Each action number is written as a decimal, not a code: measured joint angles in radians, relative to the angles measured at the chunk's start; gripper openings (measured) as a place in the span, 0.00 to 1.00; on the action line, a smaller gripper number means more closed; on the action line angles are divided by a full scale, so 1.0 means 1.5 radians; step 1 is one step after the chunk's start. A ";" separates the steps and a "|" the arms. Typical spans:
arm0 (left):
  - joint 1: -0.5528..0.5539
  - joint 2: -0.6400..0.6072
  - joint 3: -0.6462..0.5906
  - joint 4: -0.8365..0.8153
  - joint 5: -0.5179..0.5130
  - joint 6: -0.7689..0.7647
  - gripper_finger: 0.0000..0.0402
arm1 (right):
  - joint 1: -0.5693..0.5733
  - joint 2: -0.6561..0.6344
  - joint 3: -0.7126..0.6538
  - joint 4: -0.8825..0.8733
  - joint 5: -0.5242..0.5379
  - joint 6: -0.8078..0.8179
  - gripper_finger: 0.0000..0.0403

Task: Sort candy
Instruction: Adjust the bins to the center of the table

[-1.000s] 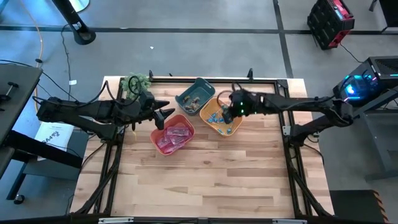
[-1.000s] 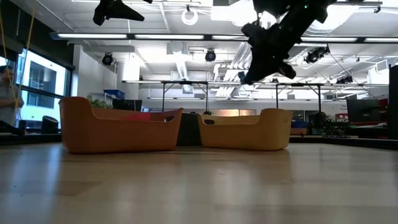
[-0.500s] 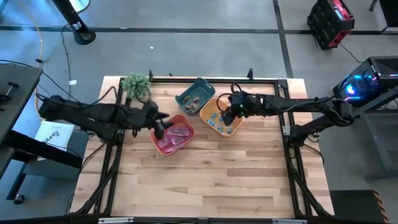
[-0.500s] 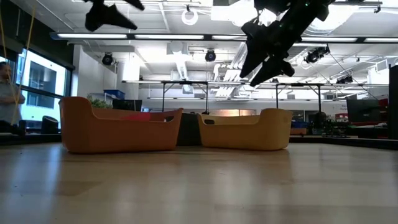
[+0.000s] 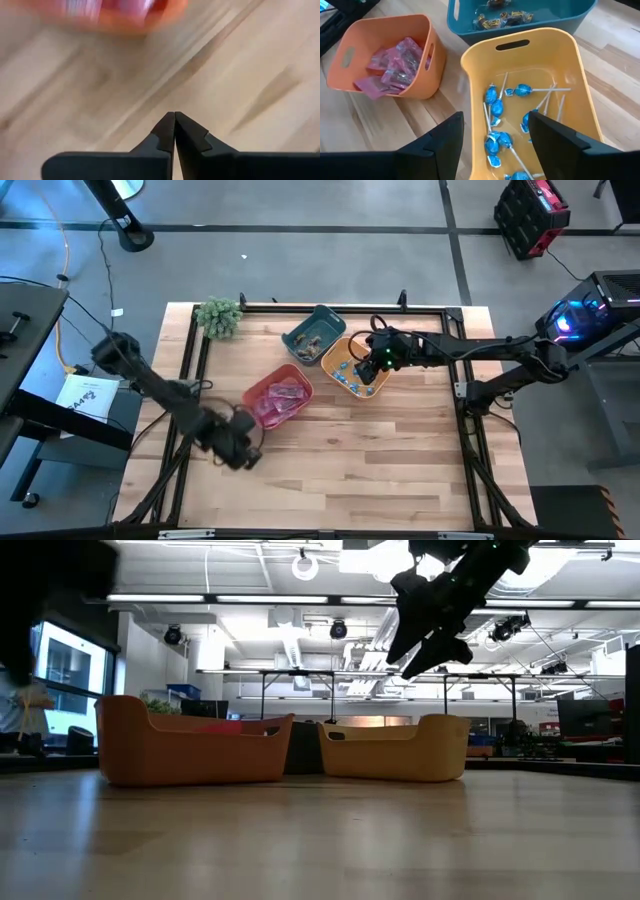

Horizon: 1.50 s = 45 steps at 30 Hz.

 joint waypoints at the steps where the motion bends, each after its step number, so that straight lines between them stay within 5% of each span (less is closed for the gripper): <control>1: -0.017 0.015 -0.004 -0.001 0.006 -0.030 0.01 | 0.000 0.000 0.000 0.000 0.000 0.000 0.54; 10: 0.015 0.060 -0.096 0.049 -0.054 -0.147 0.00 | 0.006 0.000 0.000 0.063 -0.066 -0.020 0.54; 18: 0.103 0.051 -0.129 0.183 -0.060 -0.005 0.00 | 0.049 0.021 0.000 0.131 -0.083 -0.033 0.54; 24: 0.137 0.051 -0.128 0.354 -0.058 0.119 0.00 | 0.072 0.141 0.000 0.246 -0.082 0.013 0.54; 28: 0.148 0.043 -0.112 0.376 -0.013 0.178 0.00 | 0.079 0.230 0.000 0.350 -0.078 0.069 0.54; 34: 0.129 -0.035 -0.055 0.213 -0.004 0.170 0.00 | 0.092 0.305 0.000 0.357 -0.091 0.100 0.54; 39: 0.125 -0.125 -0.011 0.039 -0.130 0.128 0.00 | 0.108 0.327 0.004 0.359 -0.068 0.108 0.50; 45: 0.214 -0.157 -0.016 -0.159 -0.231 0.060 0.00 | 0.115 0.369 0.059 0.348 -0.028 0.124 0.18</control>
